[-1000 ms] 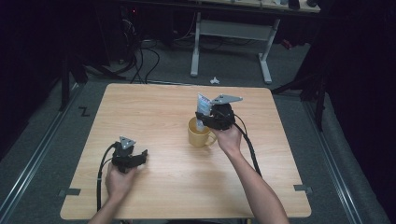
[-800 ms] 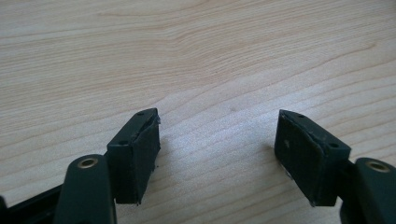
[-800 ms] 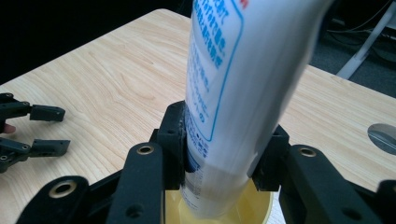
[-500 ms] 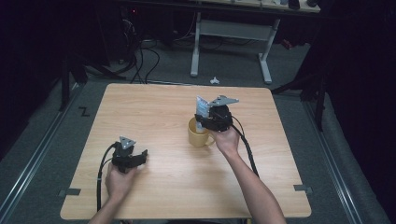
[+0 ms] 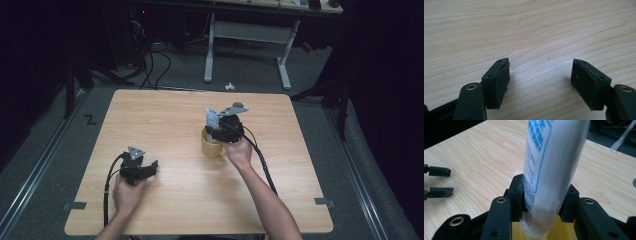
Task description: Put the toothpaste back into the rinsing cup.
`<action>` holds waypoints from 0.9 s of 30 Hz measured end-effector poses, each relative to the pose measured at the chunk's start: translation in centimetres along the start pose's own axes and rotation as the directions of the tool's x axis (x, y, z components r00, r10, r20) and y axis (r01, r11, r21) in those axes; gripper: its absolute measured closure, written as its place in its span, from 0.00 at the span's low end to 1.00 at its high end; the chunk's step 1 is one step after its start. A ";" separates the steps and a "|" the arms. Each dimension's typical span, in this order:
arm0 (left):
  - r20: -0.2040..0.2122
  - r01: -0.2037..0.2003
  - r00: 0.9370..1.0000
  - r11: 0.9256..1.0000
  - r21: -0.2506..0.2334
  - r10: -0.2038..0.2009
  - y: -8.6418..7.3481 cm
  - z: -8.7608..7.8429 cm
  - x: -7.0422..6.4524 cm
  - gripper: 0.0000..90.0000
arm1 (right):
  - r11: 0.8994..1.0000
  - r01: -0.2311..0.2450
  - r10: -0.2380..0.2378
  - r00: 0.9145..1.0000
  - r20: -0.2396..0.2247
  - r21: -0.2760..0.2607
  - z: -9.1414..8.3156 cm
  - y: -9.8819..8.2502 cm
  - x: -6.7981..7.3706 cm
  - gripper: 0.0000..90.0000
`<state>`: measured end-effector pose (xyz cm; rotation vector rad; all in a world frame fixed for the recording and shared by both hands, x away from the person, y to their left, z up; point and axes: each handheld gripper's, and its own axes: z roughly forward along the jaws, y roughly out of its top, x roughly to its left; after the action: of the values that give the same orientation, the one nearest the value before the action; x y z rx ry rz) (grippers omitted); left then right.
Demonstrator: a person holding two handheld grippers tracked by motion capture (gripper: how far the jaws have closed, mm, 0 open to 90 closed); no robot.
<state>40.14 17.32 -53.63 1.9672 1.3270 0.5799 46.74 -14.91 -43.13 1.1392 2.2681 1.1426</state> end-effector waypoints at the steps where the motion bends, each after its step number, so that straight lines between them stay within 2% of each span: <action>1: 0.000 0.000 1.000 1.000 0.000 0.000 0.0 0.0 0.0 0.35 | 1.000 0.008 -0.008 1.000 -0.001 -0.006 0.1 -0.1 0.0 0.69; 7: -0.001 0.000 1.000 1.000 0.000 0.000 0.0 0.0 0.0 0.35 | 1.000 0.007 -0.007 1.000 0.000 0.017 0.7 -0.7 0.0 0.70; 14: -0.001 0.000 1.000 1.000 0.000 0.000 0.0 0.0 0.0 0.35 | 1.000 0.002 -0.002 1.000 0.000 0.015 0.9 -1.0 -0.2 0.70; 27: -0.001 0.001 1.000 1.000 -0.001 -0.001 0.0 0.0 0.0 0.35 | 0.998 -0.014 0.013 1.000 0.007 0.061 1.8 -1.4 -0.3 0.70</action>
<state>40.15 17.30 -53.63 1.9662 1.3282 0.5814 47.32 -14.76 -45.35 1.1808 2.3086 1.0802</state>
